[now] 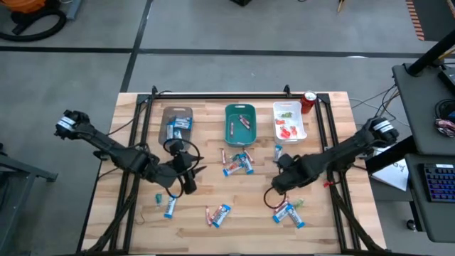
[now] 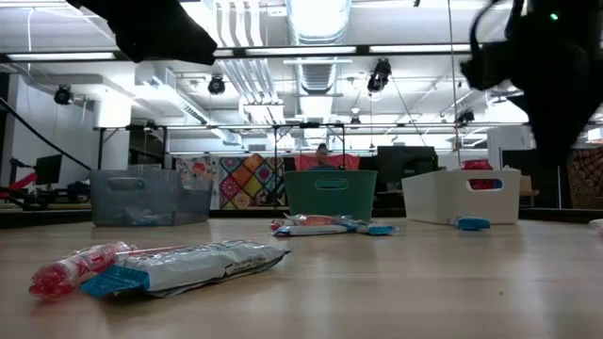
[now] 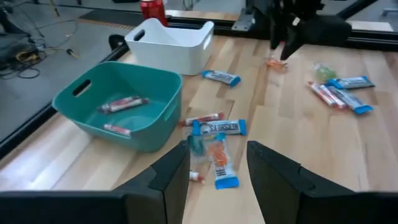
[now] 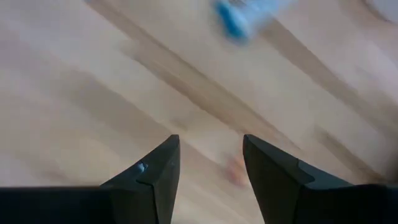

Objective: Sort candy
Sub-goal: Put the orange gummy into the white bin

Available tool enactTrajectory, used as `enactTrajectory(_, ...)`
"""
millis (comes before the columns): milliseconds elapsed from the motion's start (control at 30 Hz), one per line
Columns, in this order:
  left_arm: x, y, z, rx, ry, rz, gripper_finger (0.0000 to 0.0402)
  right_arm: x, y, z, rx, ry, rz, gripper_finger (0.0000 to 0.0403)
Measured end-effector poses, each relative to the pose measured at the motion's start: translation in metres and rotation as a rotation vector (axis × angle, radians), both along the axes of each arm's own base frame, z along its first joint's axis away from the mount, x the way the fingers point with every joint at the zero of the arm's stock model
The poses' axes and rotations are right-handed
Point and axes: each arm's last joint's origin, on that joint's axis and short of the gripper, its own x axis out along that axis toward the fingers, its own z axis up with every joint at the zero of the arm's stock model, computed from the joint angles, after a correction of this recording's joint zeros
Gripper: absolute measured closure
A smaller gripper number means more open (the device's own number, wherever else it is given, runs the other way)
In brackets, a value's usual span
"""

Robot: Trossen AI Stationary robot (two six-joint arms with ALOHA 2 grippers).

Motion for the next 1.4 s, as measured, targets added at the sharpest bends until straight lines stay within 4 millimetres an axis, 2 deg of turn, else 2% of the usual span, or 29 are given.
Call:
enactTrajectory(133, 0.000, 0.000, 0.000, 0.006, -0.002, 0.009, 0.0263, -0.004, 0.002, -0.007, 0.023, 0.226, -0.007, 0.0234)
enactTrajectory(300, 0.000, 0.001, 0.000, 0.016, -0.001, 0.016, 0.0268, -0.011, 0.002, -0.025, 0.102, 0.312, 0.061, 0.0234)
enactTrajectory(433, 0.000, 0.001, 0.000, 0.016, -0.002, 0.018, 0.0270, -0.026, -0.003, -0.031, 0.142, 0.360, 0.057, 0.0234)
enactTrajectory(600, 0.001, 0.001, 0.000, -0.013, -0.015, 0.032, 0.0270, -0.047, -0.008, -0.025, 0.165, 0.304, 0.022, 0.0234)
enactTrajectory(767, 0.005, 0.000, -0.008, 0.014, 0.006, 0.059, 0.0270, -0.066, -0.020, -0.015, 0.113, 0.133, -0.152, 0.0234)
enactTrajectory(867, 0.008, -0.002, -0.014, 0.038, 0.026, 0.072, 0.0270, -0.068, -0.022, -0.017, 0.145, -0.013, -0.214, 0.0234)
enactTrajectory(967, 0.010, -0.002, -0.018, 0.054, 0.045, 0.073, 0.0270, -0.069, -0.022, -0.025, 0.193, -0.088, -0.266, 0.0234)
enactTrajectory(1133, 0.011, -0.002, -0.019, 0.061, 0.053, 0.074, 0.0270, -0.071, -0.022, -0.039, 0.207, -0.054, -0.323, 0.0234)
enactTrajectory(1400, 0.011, -0.001, -0.019, 0.062, 0.052, 0.077, 0.0270, -0.063, -0.018, -0.061, 0.170, 0.010, -0.338, 0.0234)
